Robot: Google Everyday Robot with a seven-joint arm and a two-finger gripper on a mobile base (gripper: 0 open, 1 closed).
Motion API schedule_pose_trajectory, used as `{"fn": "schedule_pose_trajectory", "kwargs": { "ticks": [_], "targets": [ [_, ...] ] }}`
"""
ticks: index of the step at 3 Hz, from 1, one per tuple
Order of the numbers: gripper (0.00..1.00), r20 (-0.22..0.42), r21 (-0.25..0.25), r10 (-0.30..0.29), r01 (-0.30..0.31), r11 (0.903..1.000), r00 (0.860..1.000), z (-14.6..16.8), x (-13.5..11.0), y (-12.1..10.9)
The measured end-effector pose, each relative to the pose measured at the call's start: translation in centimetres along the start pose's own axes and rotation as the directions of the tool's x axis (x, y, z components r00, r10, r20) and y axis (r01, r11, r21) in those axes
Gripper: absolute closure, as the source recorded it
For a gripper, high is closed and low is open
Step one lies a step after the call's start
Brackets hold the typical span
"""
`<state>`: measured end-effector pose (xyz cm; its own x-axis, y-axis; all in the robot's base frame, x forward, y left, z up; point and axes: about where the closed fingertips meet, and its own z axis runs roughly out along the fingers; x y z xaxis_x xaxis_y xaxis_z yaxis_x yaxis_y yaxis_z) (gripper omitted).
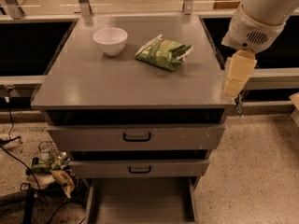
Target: Place green jalapeno chip bag into bottom drawer
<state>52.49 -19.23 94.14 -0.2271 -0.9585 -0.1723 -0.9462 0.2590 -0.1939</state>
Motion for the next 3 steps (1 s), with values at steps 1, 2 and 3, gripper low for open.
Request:
{"fn": "schedule_pose_trajectory", "kwargs": {
  "ticks": [1, 2, 3],
  "targets": [
    [0.00, 0.014, 0.003, 0.004, -0.004, 1.0000, 1.000, 0.0, -0.2, -0.4],
    [0.00, 0.061, 0.011, 0.019, -0.020, 0.9997, 0.998, -0.4, -0.8, -1.7],
    [0.00, 0.101, 0.022, 0.008, -0.011, 0.9997, 0.995, -0.7, -3.3, -3.8]
  ]
}}
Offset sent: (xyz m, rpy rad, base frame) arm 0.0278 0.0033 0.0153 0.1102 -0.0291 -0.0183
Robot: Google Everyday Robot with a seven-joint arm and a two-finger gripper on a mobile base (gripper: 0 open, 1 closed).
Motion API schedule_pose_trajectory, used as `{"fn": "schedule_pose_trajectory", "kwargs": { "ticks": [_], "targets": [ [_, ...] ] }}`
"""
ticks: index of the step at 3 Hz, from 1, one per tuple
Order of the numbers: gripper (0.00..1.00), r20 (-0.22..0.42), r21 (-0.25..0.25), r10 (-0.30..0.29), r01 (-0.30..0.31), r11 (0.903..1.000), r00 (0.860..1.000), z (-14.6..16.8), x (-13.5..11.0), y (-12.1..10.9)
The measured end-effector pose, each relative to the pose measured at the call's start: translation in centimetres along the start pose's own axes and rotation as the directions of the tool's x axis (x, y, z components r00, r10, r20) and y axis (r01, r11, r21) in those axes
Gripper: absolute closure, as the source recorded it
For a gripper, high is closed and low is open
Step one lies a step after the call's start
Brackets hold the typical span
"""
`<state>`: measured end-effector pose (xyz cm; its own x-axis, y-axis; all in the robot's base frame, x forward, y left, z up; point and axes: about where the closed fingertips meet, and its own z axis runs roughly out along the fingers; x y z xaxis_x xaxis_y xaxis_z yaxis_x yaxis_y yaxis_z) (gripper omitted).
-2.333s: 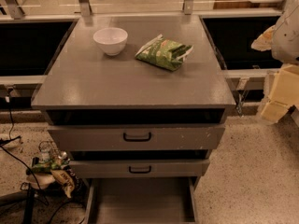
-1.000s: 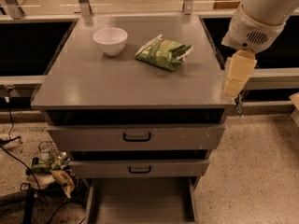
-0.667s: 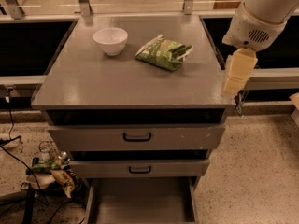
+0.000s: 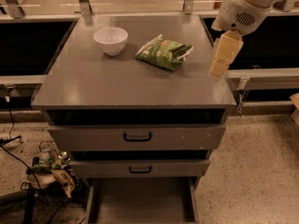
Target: Place green jalapeno chip bag into bottom drawer
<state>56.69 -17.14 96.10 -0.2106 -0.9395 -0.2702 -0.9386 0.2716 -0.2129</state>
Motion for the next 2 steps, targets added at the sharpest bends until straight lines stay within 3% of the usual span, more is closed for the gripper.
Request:
{"fn": "schedule_pose_trajectory", "kwargs": {
  "ticks": [1, 2],
  "targets": [
    [0.00, 0.024, -0.006, -0.032, 0.032, 0.9995, 0.999, 1.64, -4.89, -3.41],
    [0.00, 0.033, 0.001, -0.028, 0.028, 0.9996, 0.999, 2.02, -5.08, -3.86]
  ]
}}
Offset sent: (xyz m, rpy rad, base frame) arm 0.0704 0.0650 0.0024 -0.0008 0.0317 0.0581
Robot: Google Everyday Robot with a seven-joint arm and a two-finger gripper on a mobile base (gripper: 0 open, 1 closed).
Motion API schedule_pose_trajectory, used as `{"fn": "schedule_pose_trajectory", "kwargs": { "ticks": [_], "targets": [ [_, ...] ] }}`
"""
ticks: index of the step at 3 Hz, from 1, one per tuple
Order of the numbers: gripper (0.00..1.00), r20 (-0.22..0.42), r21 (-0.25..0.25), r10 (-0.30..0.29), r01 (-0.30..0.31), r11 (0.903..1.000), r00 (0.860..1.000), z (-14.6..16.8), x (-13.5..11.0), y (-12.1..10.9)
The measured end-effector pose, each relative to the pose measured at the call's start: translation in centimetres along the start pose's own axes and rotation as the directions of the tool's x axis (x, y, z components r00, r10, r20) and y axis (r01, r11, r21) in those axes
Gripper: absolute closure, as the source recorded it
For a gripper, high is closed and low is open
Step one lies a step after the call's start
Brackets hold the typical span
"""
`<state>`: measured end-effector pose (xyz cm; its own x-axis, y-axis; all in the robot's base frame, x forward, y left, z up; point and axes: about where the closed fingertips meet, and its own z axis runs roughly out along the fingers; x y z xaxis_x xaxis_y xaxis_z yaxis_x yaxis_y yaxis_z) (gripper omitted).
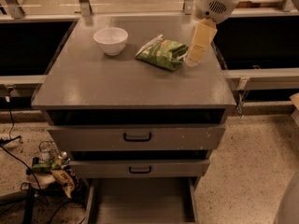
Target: Place green jalapeno chip bag into bottom drawer
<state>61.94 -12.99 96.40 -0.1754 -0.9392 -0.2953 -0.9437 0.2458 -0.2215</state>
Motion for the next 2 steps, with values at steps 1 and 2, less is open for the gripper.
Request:
{"fn": "schedule_pose_trajectory", "kwargs": {
  "ticks": [1, 2],
  "targets": [
    [0.00, 0.003, -0.005, 0.023, -0.023, 0.9997, 1.000, 0.9, 0.5, -0.7],
    [0.00, -0.003, -0.018, 0.066, -0.066, 0.9977, 0.998, 2.9, 1.1, -2.6]
  ]
}}
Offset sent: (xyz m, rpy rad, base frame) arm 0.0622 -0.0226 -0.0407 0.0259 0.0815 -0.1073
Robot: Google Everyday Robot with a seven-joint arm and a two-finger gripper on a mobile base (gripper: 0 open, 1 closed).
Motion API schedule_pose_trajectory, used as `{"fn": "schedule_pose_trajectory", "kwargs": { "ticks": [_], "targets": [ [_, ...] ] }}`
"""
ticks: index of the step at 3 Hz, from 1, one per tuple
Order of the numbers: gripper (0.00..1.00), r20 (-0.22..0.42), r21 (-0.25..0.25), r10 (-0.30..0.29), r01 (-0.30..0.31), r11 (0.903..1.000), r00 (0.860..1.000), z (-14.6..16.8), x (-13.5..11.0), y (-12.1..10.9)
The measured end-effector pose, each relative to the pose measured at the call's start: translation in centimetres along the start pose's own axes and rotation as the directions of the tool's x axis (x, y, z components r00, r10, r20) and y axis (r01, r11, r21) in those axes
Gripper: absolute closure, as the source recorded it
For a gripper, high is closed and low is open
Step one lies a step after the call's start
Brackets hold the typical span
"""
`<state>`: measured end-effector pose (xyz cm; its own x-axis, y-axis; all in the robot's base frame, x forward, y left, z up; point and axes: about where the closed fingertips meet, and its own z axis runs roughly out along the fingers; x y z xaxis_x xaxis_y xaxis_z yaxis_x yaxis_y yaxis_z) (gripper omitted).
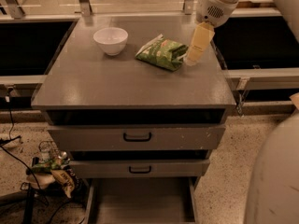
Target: Place green jalapeno chip bag into bottom drawer
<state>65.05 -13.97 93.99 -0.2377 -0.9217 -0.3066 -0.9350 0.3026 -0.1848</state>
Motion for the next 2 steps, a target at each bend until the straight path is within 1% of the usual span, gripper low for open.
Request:
{"fn": "schedule_pose_trajectory", "kwargs": {
  "ticks": [1, 2],
  "targets": [
    [0.00, -0.013, -0.014, 0.040, -0.040, 0.9991, 0.999, 1.96, 0.34, -1.84],
    [0.00, -0.005, -0.006, 0.039, -0.039, 0.9992, 0.999, 2.26, 0.11, -2.22]
  ]
}}
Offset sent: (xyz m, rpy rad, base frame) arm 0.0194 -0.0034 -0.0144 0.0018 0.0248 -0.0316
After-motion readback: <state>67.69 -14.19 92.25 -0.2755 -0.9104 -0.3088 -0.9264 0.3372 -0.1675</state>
